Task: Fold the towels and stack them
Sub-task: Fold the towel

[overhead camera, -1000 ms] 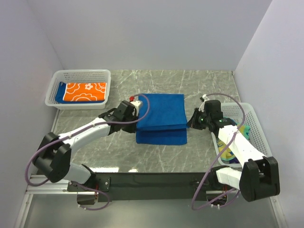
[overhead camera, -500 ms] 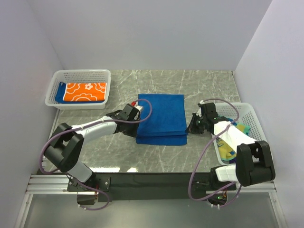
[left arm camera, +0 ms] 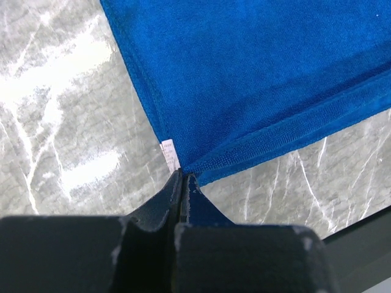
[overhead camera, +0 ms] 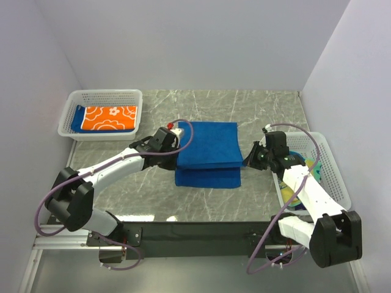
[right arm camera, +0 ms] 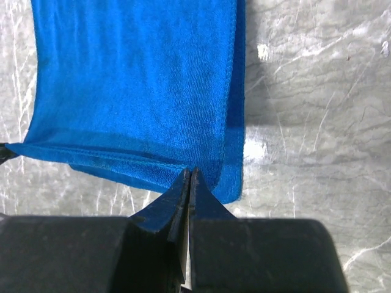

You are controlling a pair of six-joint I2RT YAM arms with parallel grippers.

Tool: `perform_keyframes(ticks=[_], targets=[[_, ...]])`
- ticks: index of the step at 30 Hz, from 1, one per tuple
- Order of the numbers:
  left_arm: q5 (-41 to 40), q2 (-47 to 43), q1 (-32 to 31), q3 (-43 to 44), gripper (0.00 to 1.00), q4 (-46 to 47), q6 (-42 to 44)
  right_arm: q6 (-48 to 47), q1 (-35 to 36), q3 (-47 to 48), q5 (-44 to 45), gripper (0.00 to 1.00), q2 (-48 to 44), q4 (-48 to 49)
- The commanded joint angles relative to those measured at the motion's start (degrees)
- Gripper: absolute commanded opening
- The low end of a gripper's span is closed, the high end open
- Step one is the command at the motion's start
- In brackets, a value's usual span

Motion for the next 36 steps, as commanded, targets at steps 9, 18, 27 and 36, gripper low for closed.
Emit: perform_keyframes(ticks=[9,18,27,36], targets=[[-1.70,0.44,-0.62,-3.12,0.01,-1.37,-0.37,1.42,-0.48,-6.69,1.04,0.00,-0.50,0.98],[-0.47,7.13,-1.51,-4.88,0.01,0.84,-1.77,1.16,-0.40,-9.25,-0.64,0.00,8.03,2.65],[-1.08,7.92,-2.03,-3.74,0.01,0.05,-1.95,0.98,-0.40,-9.25,-0.81,0.00,7.16,2.92],[-4.95,2.56,-2.03,3.72,0.01,-6.10,-1.69,1.86,-0.22,-1.61,0.25,0.00,-3.65,-4.55]])
